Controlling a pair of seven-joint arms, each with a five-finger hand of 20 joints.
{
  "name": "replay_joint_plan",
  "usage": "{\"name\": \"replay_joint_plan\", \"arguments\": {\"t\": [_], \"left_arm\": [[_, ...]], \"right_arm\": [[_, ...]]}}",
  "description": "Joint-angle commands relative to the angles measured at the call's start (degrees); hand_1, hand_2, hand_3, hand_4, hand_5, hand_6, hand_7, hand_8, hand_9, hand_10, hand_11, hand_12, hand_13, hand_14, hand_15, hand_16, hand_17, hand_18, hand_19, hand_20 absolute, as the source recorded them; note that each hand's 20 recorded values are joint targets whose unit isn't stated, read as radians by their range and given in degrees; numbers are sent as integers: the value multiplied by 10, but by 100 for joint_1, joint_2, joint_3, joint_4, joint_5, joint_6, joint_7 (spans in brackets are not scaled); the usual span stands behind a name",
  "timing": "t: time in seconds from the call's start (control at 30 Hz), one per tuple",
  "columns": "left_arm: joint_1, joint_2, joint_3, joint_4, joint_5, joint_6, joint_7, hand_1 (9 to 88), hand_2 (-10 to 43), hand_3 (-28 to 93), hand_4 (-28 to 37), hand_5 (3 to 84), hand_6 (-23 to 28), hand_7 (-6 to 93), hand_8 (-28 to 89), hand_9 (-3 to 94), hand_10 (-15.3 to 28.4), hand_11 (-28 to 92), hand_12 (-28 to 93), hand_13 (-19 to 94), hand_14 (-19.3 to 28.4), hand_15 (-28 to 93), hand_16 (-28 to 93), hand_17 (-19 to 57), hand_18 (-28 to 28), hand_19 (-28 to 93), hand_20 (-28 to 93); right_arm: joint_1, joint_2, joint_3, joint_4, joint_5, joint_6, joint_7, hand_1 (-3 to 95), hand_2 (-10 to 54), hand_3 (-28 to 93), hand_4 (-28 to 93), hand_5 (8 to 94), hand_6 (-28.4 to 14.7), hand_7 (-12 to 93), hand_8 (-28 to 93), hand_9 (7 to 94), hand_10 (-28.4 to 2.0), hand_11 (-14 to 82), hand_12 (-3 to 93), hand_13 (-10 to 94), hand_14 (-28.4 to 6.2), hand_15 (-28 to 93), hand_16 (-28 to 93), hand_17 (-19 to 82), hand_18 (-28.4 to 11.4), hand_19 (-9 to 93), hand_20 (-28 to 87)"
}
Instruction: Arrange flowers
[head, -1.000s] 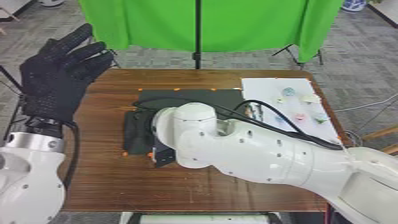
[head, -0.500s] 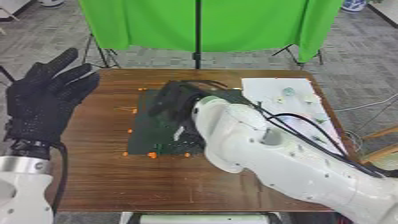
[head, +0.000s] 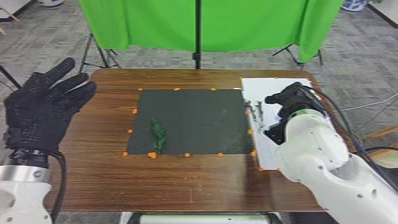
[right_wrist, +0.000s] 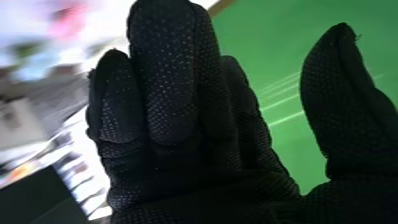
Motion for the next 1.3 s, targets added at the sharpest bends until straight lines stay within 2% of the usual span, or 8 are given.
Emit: {"name": "replay_joint_plan", "arguments": {"t": [0.03,0.37,0.5,0.6,0.73,0.9,1.03,1.3], "left_arm": [[-16,-95,35,17,58,30,-113,211,88,772,-258,367,105,159,-98,338,218,288,115,252,284,495,-91,-69,284,664,-124],[231,-56,-38,-30,18,92,80,211,88,772,-258,367,105,160,-98,338,218,288,115,253,284,495,-92,-69,284,664,-124],[191,-7,14,-2,-8,96,124,210,88,773,-259,367,105,160,-98,338,218,289,115,252,284,496,-92,-69,284,664,-124],[230,3,-4,-5,-5,84,131,210,88,773,-259,367,105,159,-98,338,218,289,114,252,284,496,-91,-69,284,664,-125],[307,17,-22,-3,-30,97,216,210,88,773,-258,367,105,158,-97,338,218,289,114,253,284,496,-92,-69,284,664,-125],[342,33,-29,-4,-44,90,241,211,88,773,-259,367,105,158,-97,338,218,289,115,252,284,496,-92,-69,284,664,-125],[252,33,-9,10,-20,74,189,211,87,773,-259,368,105,158,-97,338,218,290,115,252,284,495,-92,-69,284,665,-126],[202,37,56,22,-25,75,167,211,88,772,-259,368,105,158,-98,338,218,289,114,252,284,496,-92,-69,284,665,-127]], "right_arm": [[-1040,111,417,-112,-421,-6,411,345,-43,696,-238,518,-65,95,-110,785,-184,233,150,796,-123,554,122,538,-187,932,17],[-1879,274,1125,-378,-688,-229,586,349,-53,692,-234,492,-70,83,-104,796,-189,222,146,812,-118,540,129,556,-178,932,-4],[-2280,373,1452,-519,-762,-181,559,354,-60,690,-232,483,-62,82,-104,794,-188,217,145,812,-120,532,129,558,-176,932,-16],[-2611,392,1703,-667,-839,-155,530,357,-64,687,-230,491,-51,88,-107,790,-190,210,144,806,-124,515,130,559,-173,932,-75],[-2919,364,1865,-760,-1105,-127,586,358,-70,689,-228,502,-46,90,-107,774,-192,190,137,799,-137,489,123,564,-166,932,-182],[-3130,331,1984,-728,-1064,-214,713,358,-73,689,-228,505,-52,90,-107,775,-193,187,137,801,-136,487,123,568,-163,932,-203],[-3342,424,2130,-686,-950,-225,707,359,-76,688,-228,505,-59,85,-105,778,-193,186,137,809,-133,485,125,575,-160,932,-206],[-3192,511,2130,-406,-546,-522,798,364,-79,688,-227,498,-58,80,-103,778,-190,191,140,812,-128,485,130,576,-160,932,-199]]}}
